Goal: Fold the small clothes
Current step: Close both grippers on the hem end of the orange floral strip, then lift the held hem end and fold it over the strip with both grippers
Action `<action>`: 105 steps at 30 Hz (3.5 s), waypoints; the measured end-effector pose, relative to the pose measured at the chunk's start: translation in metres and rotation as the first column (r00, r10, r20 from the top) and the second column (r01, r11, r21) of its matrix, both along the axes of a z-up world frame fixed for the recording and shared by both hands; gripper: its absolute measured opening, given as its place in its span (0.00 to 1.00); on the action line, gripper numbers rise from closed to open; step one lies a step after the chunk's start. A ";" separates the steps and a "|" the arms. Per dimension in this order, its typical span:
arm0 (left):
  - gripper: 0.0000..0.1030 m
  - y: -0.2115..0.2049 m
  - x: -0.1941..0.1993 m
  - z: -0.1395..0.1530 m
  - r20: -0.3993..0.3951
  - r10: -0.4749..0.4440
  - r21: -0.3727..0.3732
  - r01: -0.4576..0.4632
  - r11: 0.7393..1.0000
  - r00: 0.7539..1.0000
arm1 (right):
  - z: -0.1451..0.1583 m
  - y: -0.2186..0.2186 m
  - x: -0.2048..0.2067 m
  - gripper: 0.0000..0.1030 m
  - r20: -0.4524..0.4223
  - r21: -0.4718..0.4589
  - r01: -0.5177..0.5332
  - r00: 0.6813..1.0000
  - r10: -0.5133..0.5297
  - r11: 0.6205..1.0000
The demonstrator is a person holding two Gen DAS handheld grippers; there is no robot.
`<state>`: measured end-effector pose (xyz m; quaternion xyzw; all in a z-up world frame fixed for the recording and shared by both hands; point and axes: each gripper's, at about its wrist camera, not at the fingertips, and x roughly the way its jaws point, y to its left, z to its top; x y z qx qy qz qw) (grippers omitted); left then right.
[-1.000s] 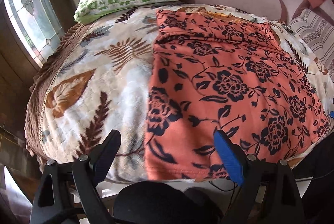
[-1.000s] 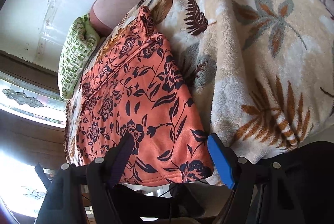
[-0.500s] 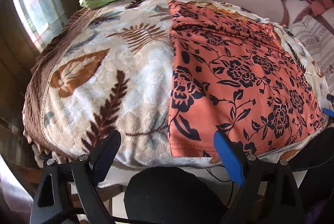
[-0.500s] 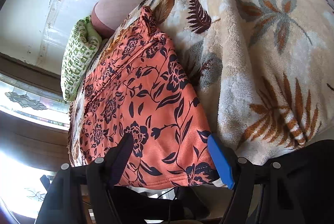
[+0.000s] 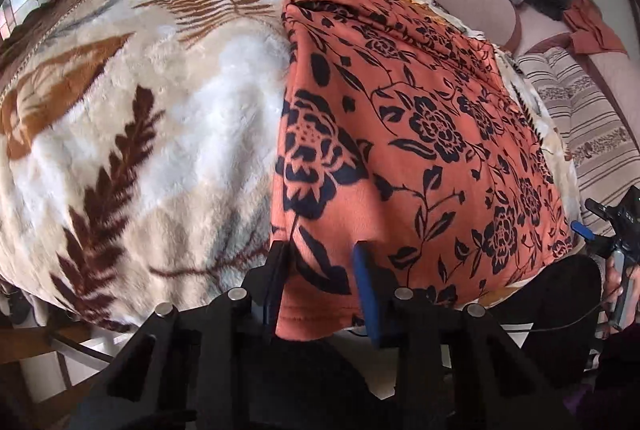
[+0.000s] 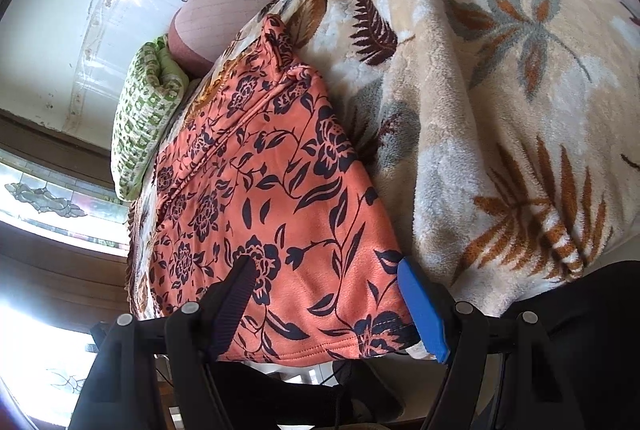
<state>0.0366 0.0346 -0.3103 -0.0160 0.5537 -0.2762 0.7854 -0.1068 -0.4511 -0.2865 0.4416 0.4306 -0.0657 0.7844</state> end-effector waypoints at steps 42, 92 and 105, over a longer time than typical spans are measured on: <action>0.06 -0.021 -0.002 0.000 -0.001 -0.056 0.062 0.056 0.997 0.998 | -0.020 0.043 0.028 0.08 -0.177 -0.146 -0.249 0.959 0.222 0.957; 0.08 -0.104 0.413 -0.002 -0.289 0.299 -0.289 -0.381 0.878 0.909 | -0.061 -0.191 0.370 0.23 0.174 0.451 0.205 0.934 -0.311 0.869; 0.80 -0.088 0.242 0.093 0.221 0.545 -0.245 -0.495 0.833 0.809 | 0.055 -0.043 0.357 0.66 0.186 -0.043 -0.175 0.966 0.180 0.984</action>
